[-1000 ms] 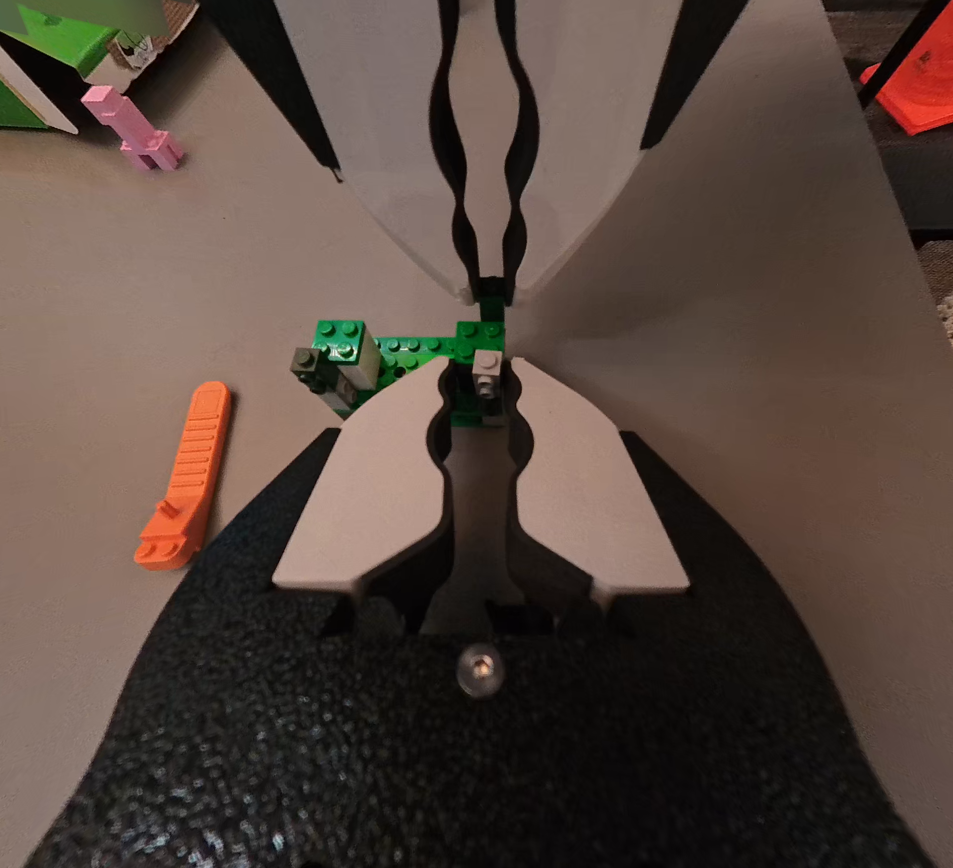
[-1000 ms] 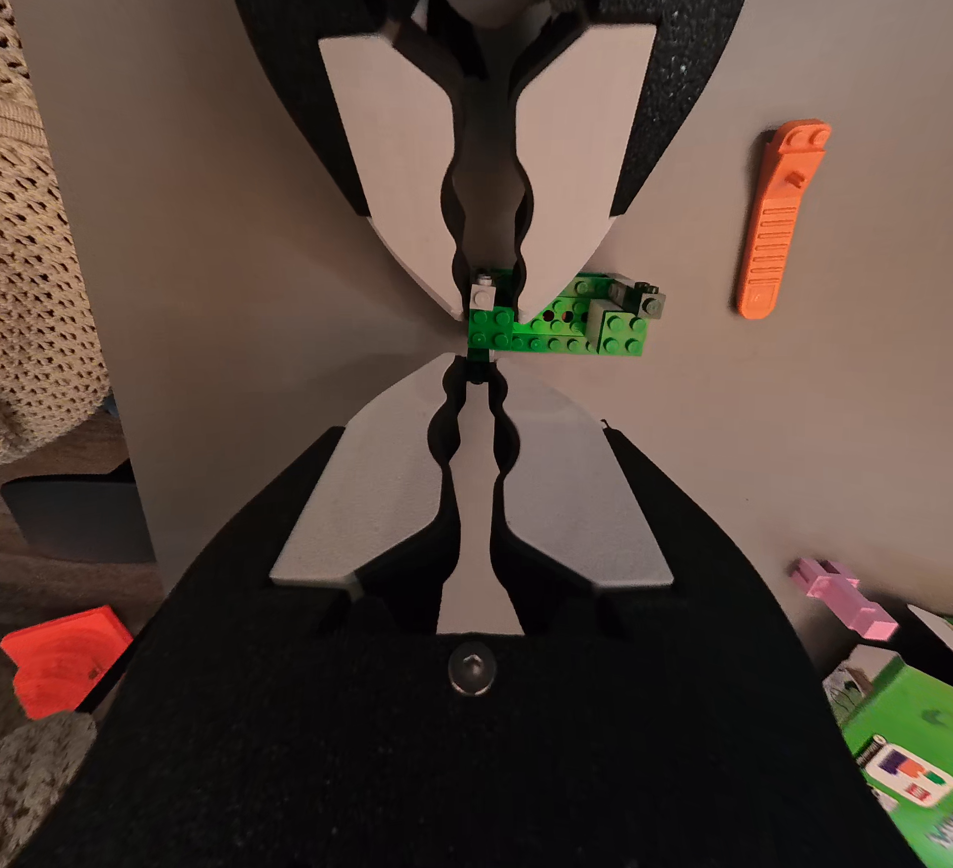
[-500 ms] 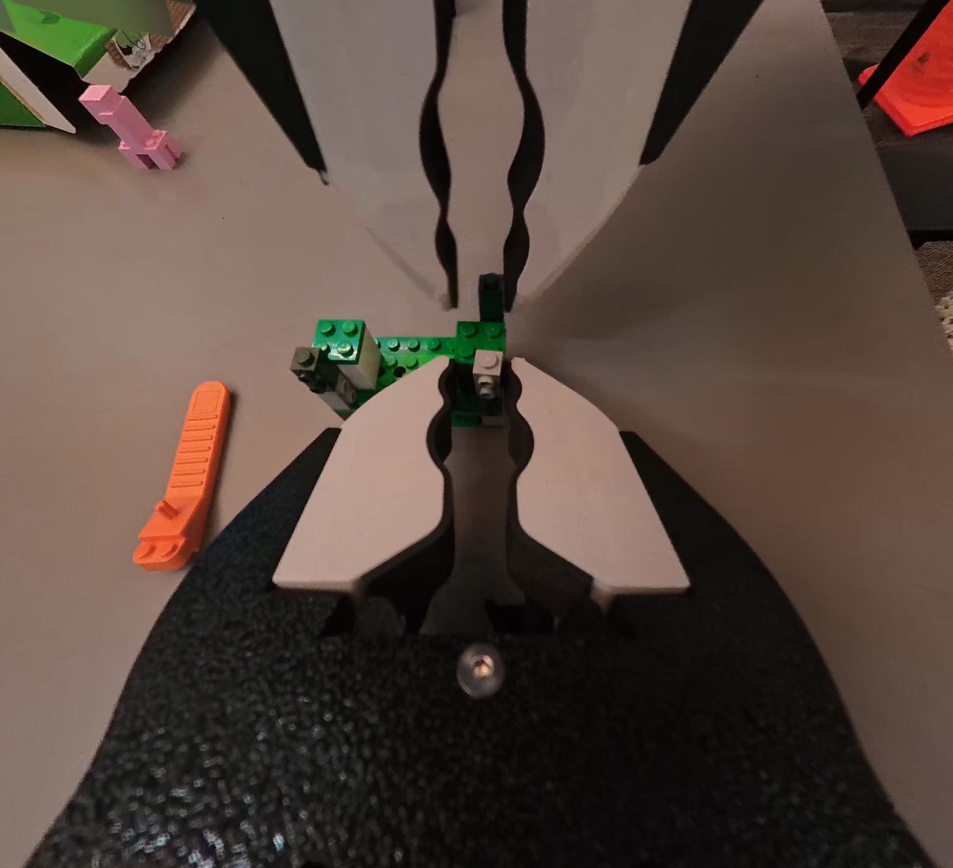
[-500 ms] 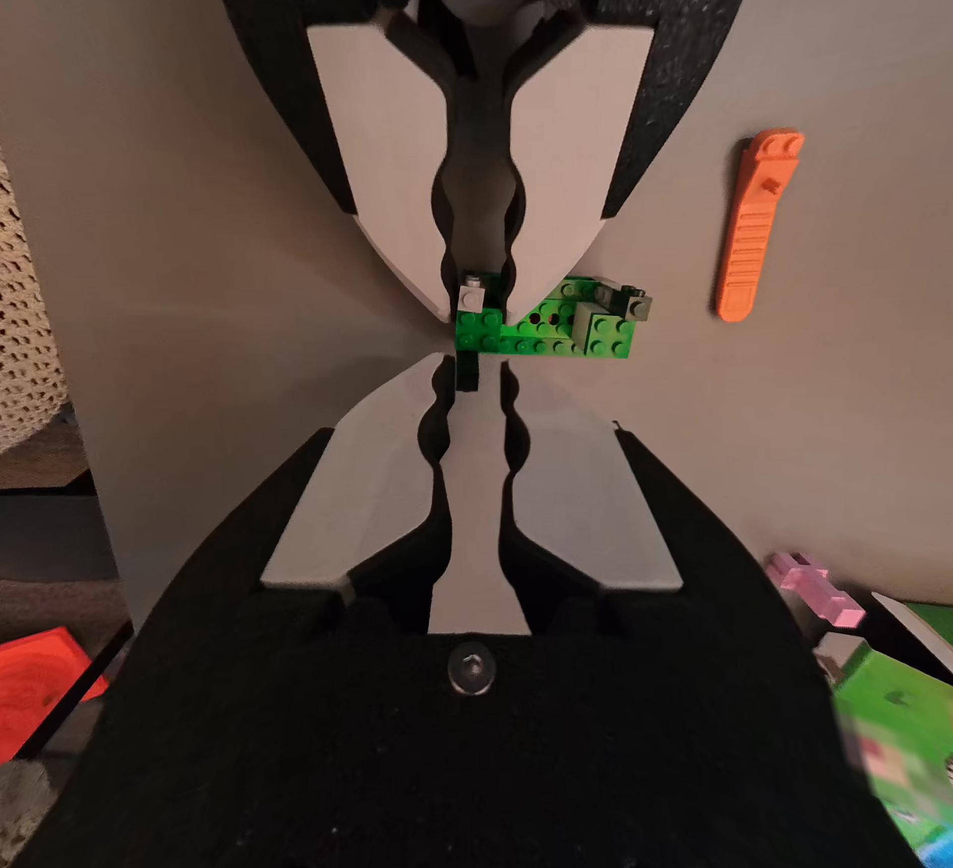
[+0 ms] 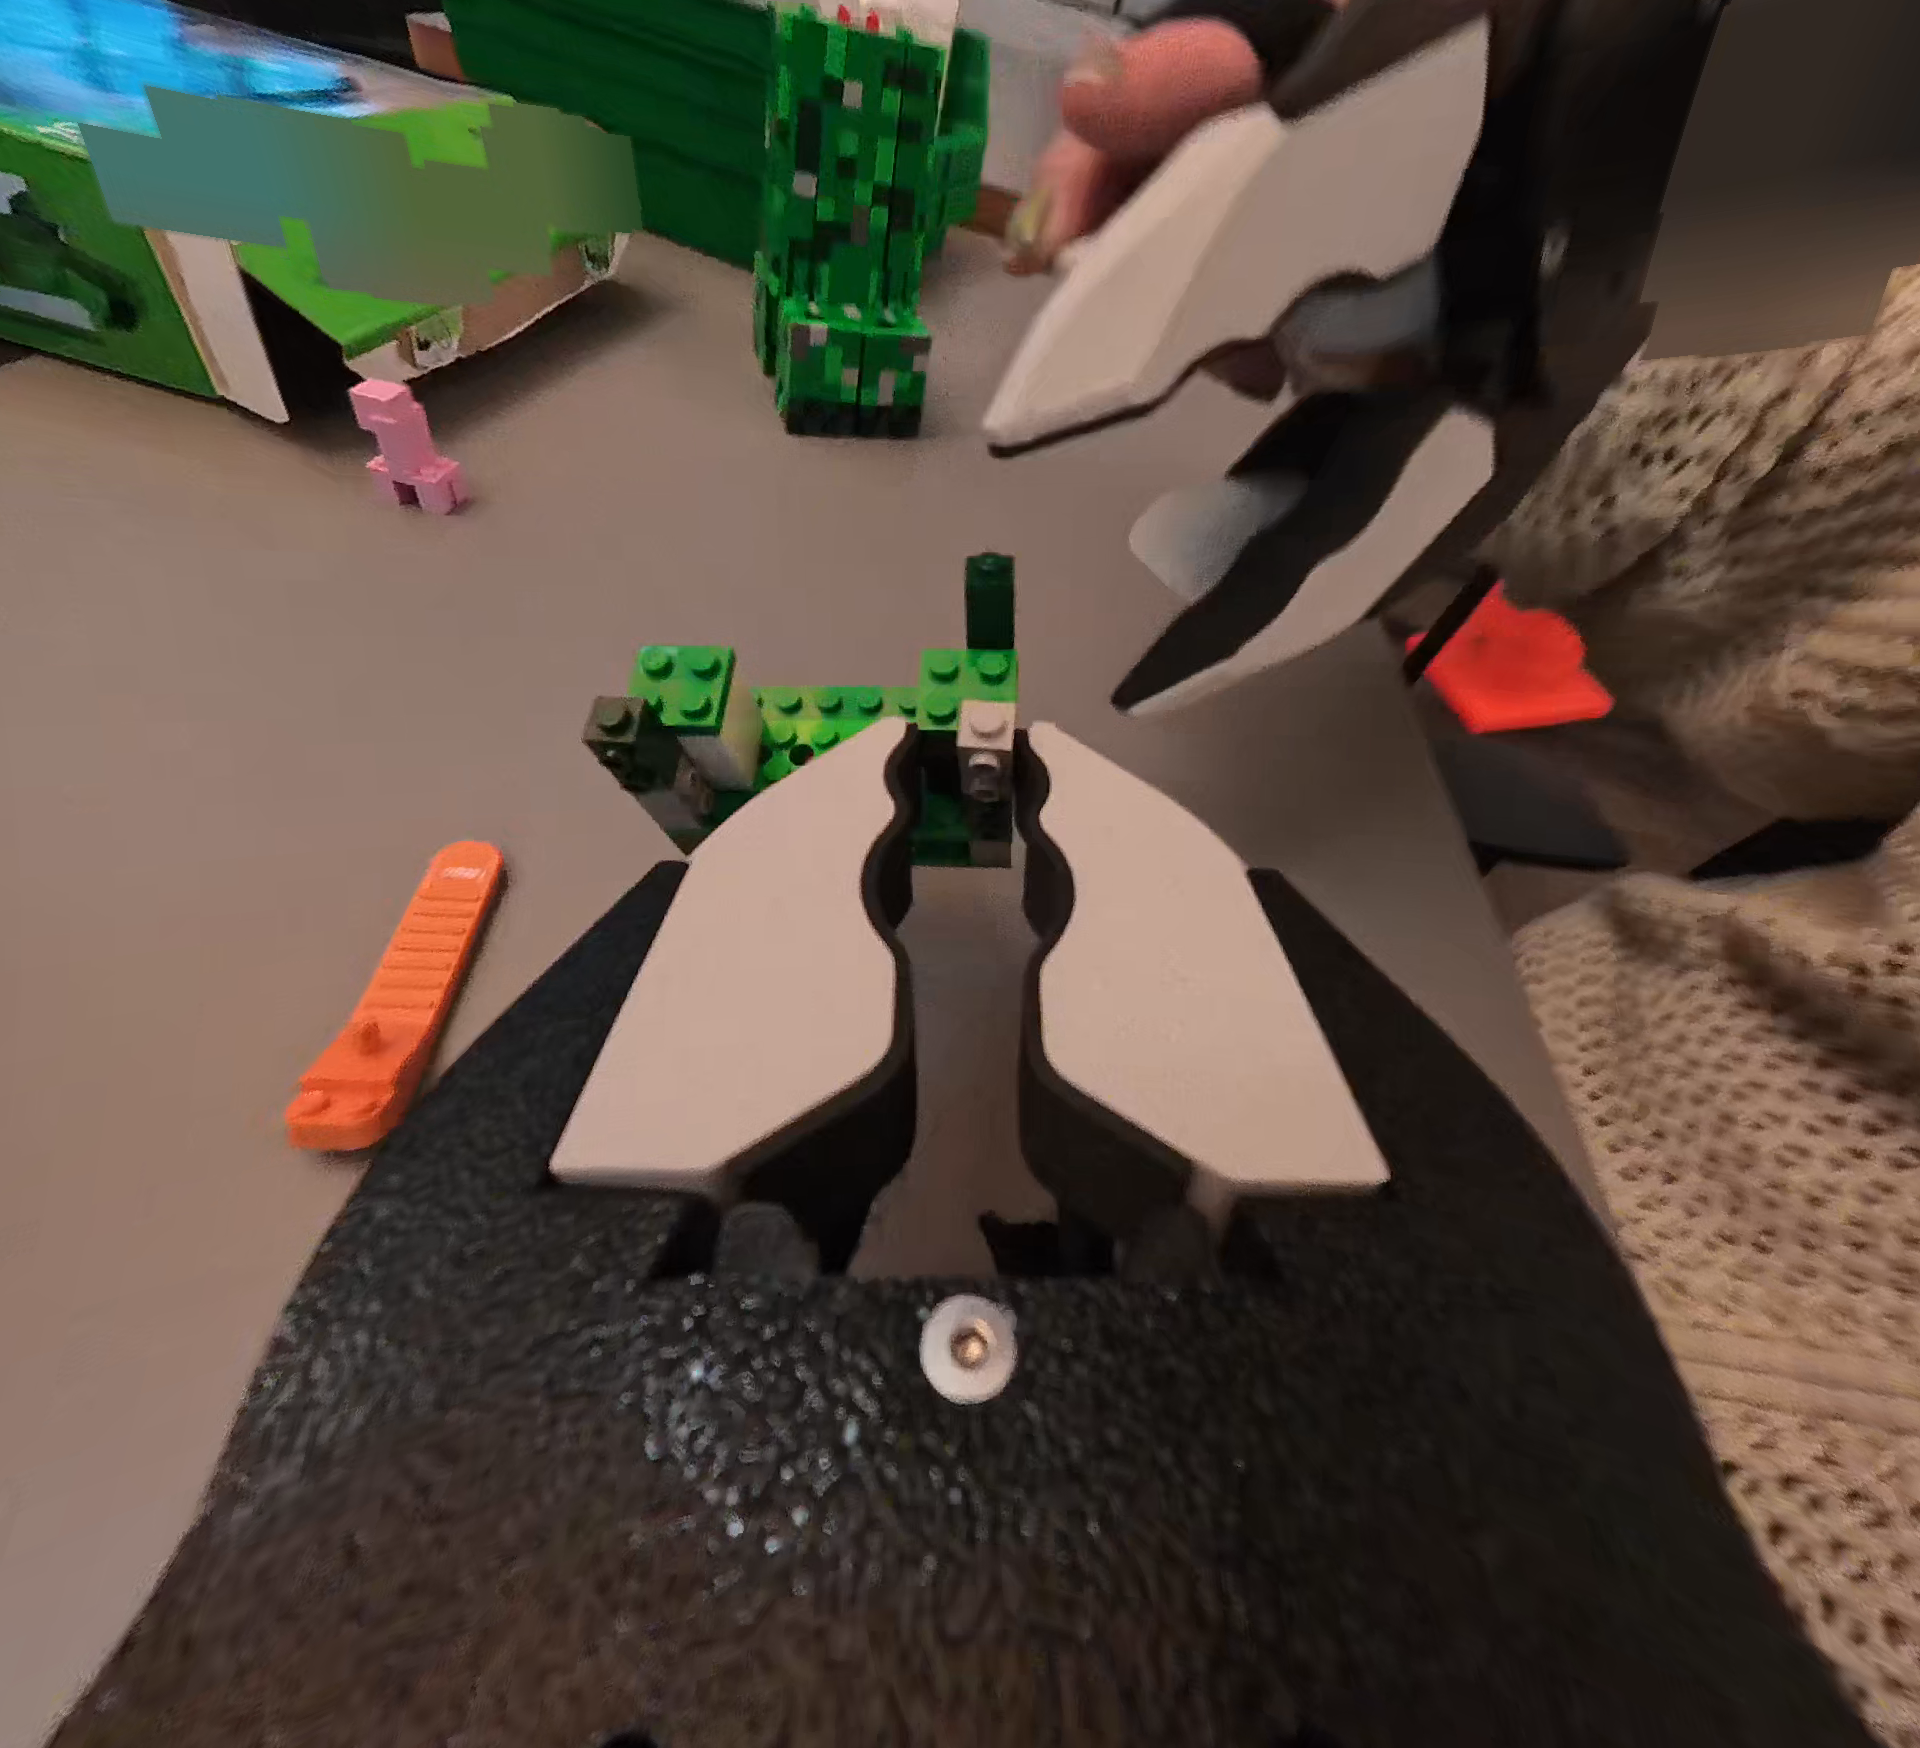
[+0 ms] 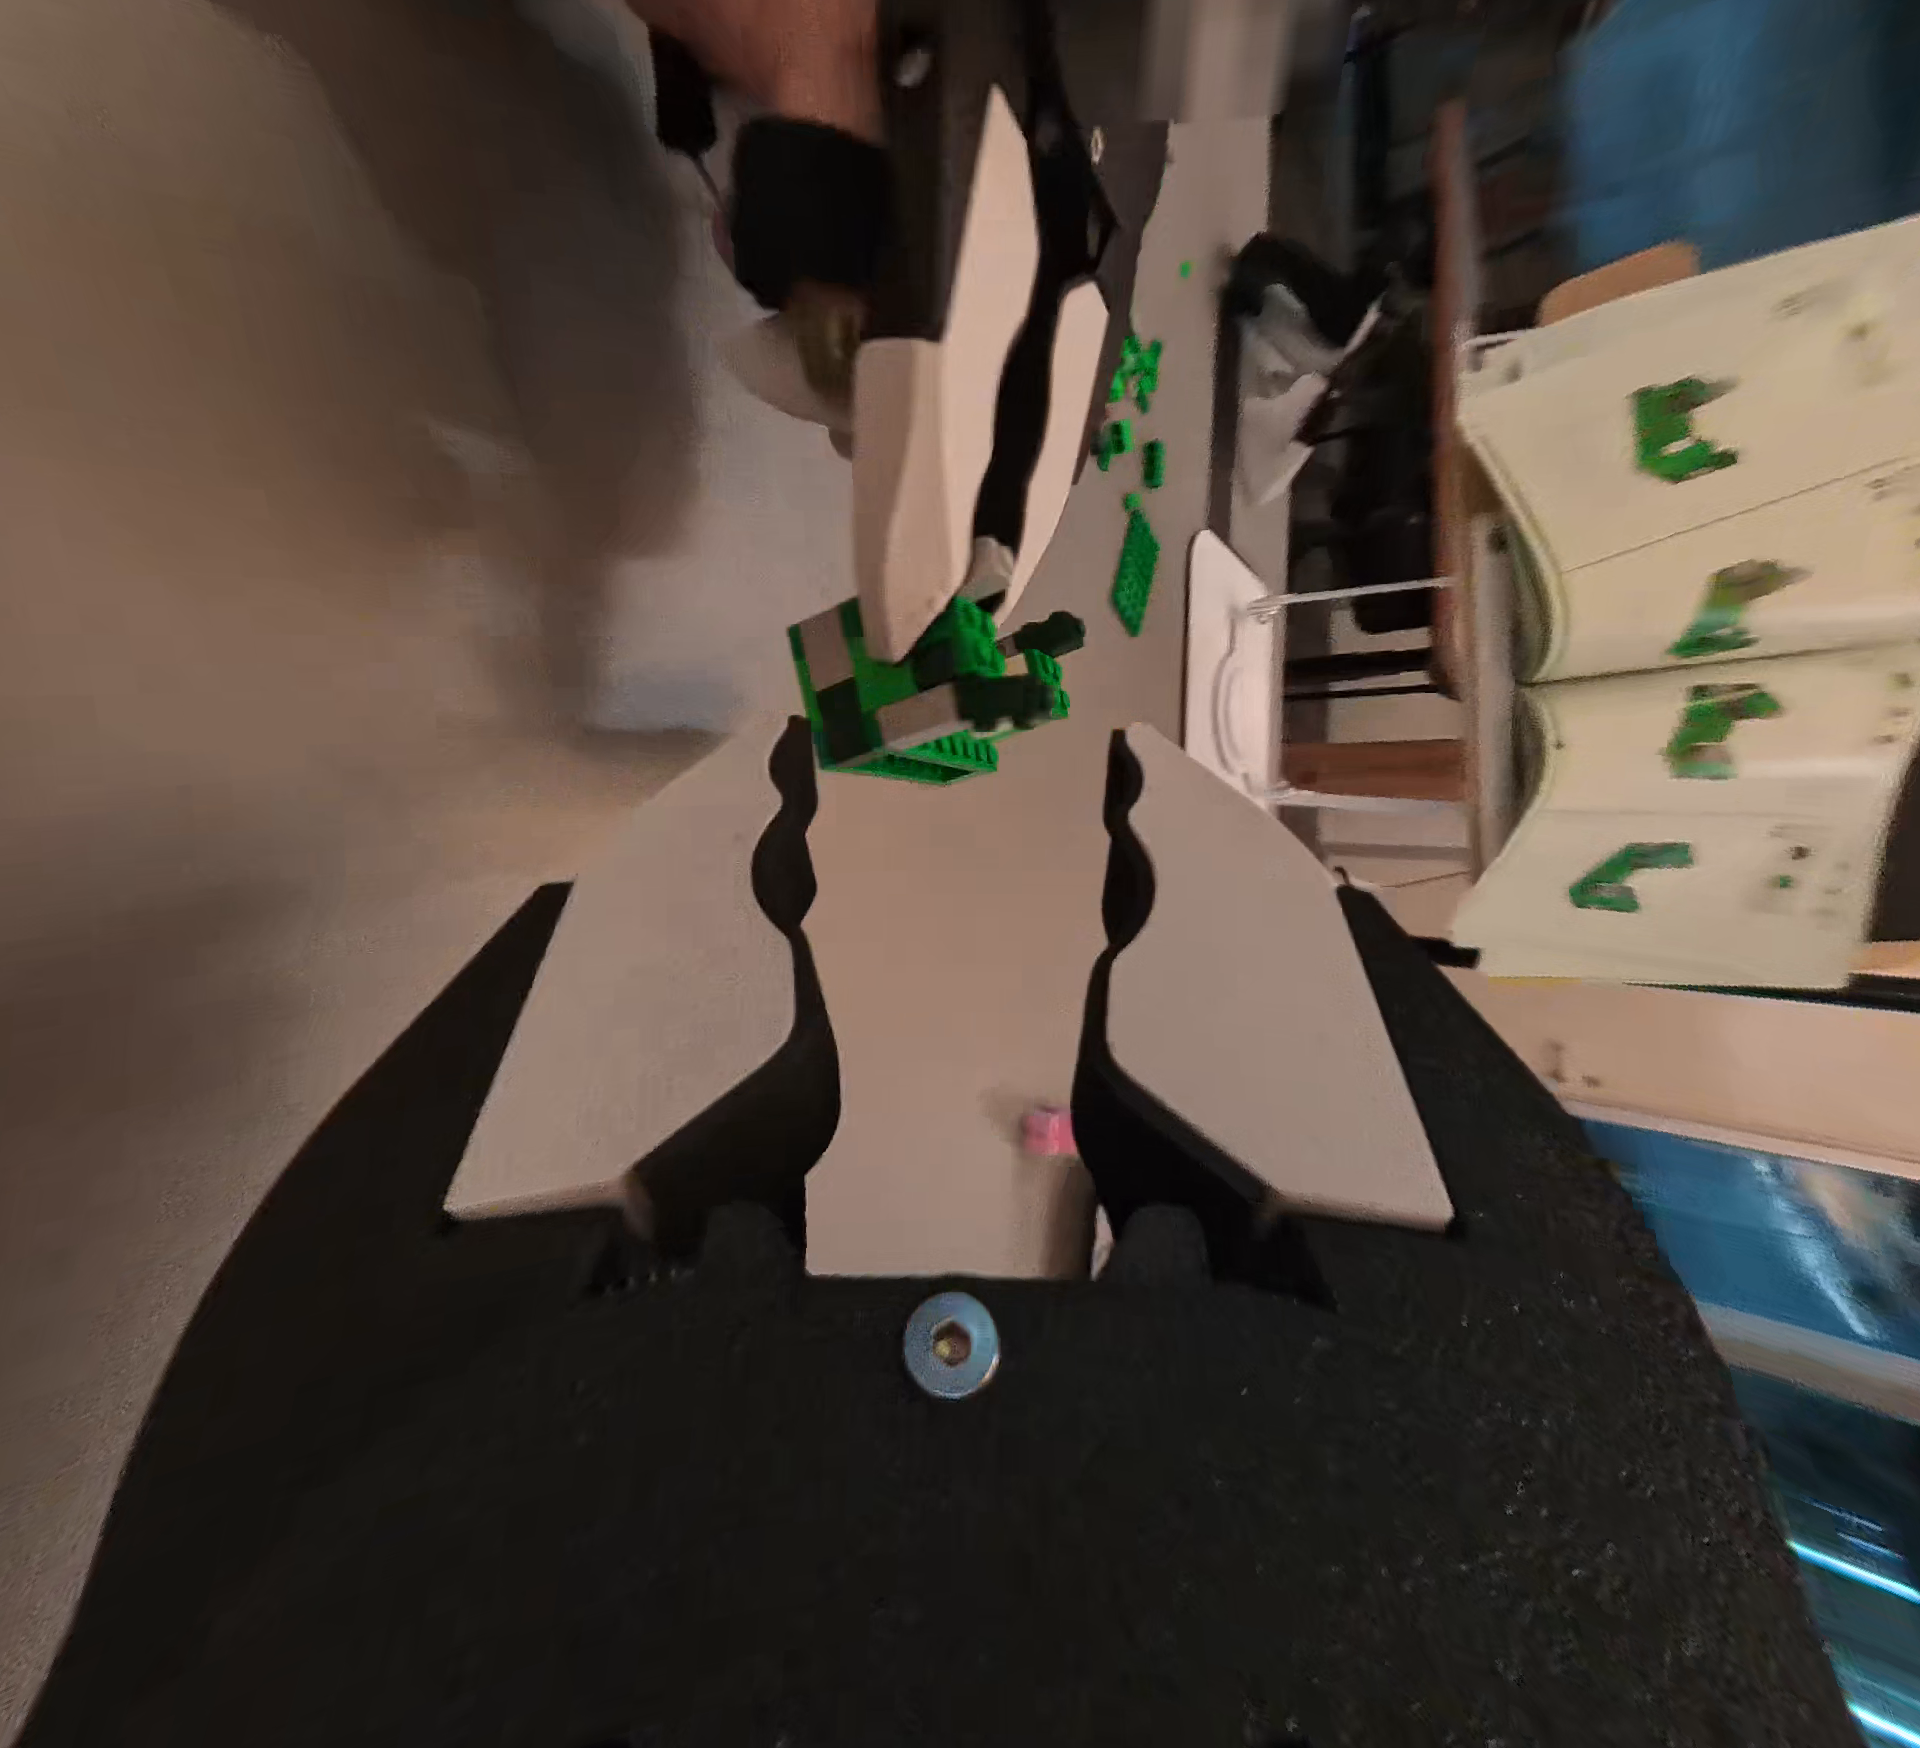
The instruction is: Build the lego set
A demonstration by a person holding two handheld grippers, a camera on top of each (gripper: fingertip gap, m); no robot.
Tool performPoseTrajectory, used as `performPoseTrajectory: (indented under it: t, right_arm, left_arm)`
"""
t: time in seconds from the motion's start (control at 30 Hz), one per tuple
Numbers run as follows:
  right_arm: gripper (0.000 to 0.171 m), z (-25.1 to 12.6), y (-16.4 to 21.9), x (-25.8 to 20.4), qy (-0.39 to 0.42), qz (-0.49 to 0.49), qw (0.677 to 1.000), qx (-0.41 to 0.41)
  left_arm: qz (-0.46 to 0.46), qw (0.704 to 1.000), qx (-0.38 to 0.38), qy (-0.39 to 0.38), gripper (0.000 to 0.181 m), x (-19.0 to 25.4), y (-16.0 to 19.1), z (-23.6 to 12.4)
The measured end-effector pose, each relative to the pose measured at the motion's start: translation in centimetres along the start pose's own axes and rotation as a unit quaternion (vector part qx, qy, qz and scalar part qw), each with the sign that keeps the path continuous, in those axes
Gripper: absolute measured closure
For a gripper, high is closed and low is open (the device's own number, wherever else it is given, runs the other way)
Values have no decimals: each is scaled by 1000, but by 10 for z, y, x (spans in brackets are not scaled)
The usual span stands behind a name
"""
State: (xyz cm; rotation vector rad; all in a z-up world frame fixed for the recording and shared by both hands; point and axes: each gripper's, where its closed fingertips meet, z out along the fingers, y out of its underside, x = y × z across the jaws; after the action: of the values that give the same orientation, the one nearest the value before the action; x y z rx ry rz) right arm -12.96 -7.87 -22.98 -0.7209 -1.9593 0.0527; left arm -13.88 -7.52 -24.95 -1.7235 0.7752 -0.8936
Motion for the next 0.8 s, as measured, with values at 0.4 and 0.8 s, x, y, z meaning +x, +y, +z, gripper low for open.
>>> performPoseTrajectory:
  t: [0.4,0.8]
  right_arm:
    - [99,11,-4,-12,49,-122,991,-22]
    - [115,17,4,-16,38,-156,986,-45]
  left_arm:
    - [-103,989,8,108,165,17,2,-1]
    - [-114,986,-1,121,165,21,6,1]
